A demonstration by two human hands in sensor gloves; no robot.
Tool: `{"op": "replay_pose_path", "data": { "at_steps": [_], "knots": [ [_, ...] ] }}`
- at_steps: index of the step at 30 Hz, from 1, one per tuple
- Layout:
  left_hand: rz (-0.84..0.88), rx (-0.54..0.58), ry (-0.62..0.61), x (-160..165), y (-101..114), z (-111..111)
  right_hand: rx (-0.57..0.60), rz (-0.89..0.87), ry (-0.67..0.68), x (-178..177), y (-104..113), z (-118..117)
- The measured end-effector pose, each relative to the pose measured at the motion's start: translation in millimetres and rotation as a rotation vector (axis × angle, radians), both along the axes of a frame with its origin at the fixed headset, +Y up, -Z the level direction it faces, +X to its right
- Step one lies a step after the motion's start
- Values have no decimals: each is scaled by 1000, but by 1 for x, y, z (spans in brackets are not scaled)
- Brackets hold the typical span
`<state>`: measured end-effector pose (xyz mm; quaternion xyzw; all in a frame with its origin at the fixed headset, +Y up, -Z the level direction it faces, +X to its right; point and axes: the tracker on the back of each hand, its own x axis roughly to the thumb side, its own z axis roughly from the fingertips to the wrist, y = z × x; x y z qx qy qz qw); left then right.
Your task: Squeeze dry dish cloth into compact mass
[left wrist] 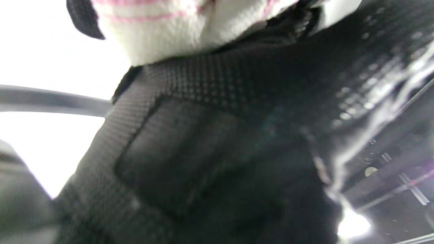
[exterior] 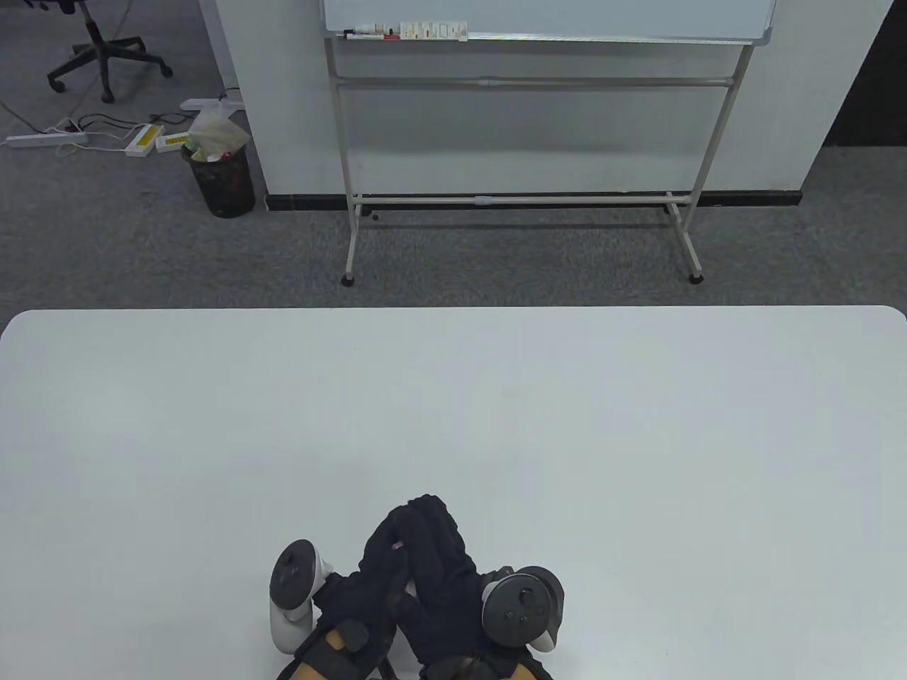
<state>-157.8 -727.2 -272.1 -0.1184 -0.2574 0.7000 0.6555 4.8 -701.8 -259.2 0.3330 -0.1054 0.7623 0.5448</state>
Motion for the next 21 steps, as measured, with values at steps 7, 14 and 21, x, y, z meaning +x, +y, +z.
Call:
{"op": "replay_pose_path", "data": {
  "at_steps": [7, 14, 21],
  "knots": [
    [-108, 87, 230, -15, 11, 0, -186, -147, 46, -4, -10, -6],
    [-84, 226, 273, -15, 20, 5, -473, -348, 95, 5, -24, -15],
    [-28, 225, 359, -18, 14, 5, -475, -184, 100, -1, -27, -14]
  ]
}}
